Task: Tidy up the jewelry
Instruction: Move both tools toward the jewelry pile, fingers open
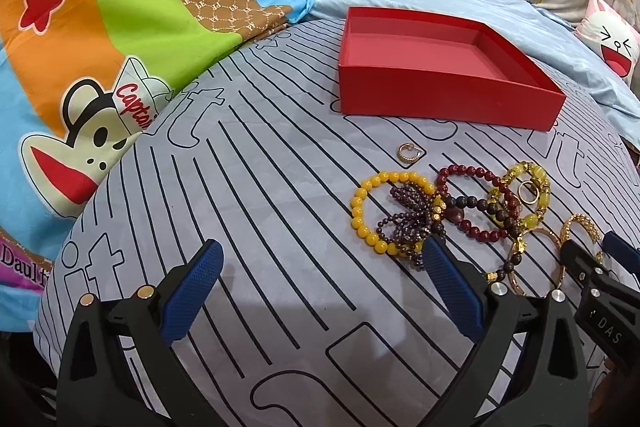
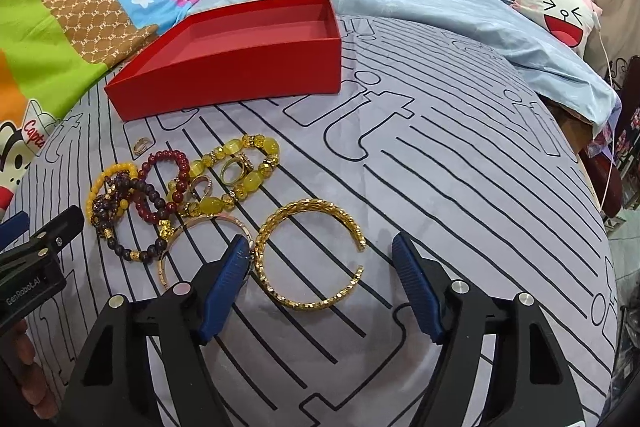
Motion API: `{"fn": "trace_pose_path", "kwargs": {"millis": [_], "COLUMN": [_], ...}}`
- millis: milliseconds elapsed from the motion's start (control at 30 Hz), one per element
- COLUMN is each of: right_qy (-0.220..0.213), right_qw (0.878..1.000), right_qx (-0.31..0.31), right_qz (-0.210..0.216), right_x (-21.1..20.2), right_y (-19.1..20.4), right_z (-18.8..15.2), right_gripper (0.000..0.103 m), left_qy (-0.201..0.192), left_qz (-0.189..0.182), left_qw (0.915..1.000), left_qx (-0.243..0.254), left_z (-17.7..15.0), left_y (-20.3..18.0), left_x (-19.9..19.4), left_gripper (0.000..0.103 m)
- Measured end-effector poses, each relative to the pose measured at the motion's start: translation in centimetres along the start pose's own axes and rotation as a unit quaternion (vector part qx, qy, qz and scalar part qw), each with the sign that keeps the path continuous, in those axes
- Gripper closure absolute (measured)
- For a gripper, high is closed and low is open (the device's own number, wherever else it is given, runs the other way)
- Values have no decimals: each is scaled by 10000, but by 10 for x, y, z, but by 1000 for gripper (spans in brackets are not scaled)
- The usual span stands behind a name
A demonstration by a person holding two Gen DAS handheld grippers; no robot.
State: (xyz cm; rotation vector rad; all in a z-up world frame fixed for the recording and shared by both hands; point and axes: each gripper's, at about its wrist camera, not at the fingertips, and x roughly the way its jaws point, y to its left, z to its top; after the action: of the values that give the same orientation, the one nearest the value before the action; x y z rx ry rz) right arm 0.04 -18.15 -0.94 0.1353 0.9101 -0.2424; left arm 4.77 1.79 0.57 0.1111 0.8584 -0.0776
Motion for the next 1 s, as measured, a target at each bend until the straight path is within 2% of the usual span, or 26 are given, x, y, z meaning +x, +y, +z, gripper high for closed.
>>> {"fn": "trace_pose_path", "kwargs": {"millis": [133, 667, 1000], "right_qy": [-38, -131, -125], "right_qw": [10000, 9998, 9998], "right_qx": [-25, 100, 105], "right_qz": [-3, 109, 126], "right_x": [0, -12, -11], "right_y": [1, -6, -4], "right_z": [1, 4, 8], "right_gripper": [46, 46, 46], "left_qy": [16, -11, 107], "left_qz": [43, -132, -656], "left_qw": [10000, 9999, 9976], "left_qx": [-46, 2, 185], "left_z": [1, 0, 3], "left_y": [4, 0, -14], "left_x": [3, 0, 11], "left_gripper": [8, 8, 43]}}
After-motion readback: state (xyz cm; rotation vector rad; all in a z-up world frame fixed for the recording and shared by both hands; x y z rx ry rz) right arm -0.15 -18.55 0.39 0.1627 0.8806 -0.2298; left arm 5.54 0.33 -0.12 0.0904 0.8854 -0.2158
